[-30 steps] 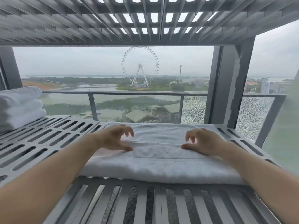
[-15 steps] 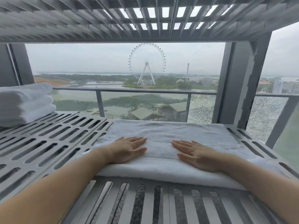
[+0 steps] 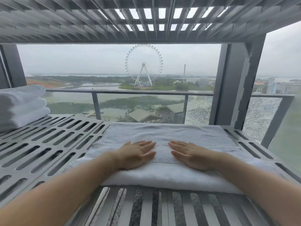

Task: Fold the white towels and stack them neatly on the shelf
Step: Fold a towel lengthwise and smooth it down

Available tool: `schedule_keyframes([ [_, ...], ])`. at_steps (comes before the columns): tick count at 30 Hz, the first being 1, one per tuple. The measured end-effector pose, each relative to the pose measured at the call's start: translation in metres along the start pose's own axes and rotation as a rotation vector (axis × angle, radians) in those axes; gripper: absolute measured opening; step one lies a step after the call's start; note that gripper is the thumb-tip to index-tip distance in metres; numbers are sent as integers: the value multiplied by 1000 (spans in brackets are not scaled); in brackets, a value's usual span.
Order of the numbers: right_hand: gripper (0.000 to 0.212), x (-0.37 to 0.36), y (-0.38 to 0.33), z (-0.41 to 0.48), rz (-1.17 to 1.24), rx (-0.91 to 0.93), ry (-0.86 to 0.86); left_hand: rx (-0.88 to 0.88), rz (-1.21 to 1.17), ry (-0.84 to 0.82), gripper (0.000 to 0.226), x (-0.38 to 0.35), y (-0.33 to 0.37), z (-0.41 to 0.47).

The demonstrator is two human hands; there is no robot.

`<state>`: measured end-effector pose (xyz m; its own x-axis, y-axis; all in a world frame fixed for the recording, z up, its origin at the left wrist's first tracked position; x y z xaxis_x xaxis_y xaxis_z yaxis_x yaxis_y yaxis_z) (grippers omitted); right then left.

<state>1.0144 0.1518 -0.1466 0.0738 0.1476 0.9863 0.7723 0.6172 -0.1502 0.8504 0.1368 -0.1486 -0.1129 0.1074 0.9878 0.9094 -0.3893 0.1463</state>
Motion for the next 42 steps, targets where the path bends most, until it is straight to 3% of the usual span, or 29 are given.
schedule_keyframes([
  [4, 61, 3, 26, 0, 6, -92, 2, -32, -9, -52, 69, -4, -8, 2],
  [6, 59, 8, 27, 3, 40, -78, 48, -60, -6, 10, 69, 5, -6, 6],
  [9, 36, 26, 30, 2, 82, -42, 253, -85, 89, 207, 46, 28, -7, 10],
  [11, 25, 34, 37, -1, 64, -58, 321, -71, 127, 209, 34, 33, -15, 11],
  [15, 34, 32, 44, -2, 59, -52, 293, -143, 58, 199, 33, 30, -19, 14],
  [19, 32, 35, 42, -6, 64, -17, 378, -195, -40, 285, 32, 34, -23, 9],
  [28, 34, 51, 35, -19, 61, 0, 575, -171, 15, 464, 30, 46, -27, 2],
  [33, 38, 69, 28, -21, -54, 81, 633, -108, -14, 446, 36, 54, -34, 8],
  [38, 40, 54, 51, -15, -115, -83, 550, -76, 204, 372, 42, 50, -28, 21],
  [42, 42, 56, 52, -15, -109, -70, 589, -60, 255, 357, 39, 47, -27, 21],
])
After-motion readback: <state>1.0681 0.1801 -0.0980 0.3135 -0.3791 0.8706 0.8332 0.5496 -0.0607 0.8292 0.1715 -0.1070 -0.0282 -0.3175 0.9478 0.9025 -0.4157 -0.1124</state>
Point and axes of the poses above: each hand's wrist, its own z-axis towards the middle knuckle, its own x-axis out of the back of the hand, y = z × x, the point moved 8 cm from there along z, towards the middle knuckle
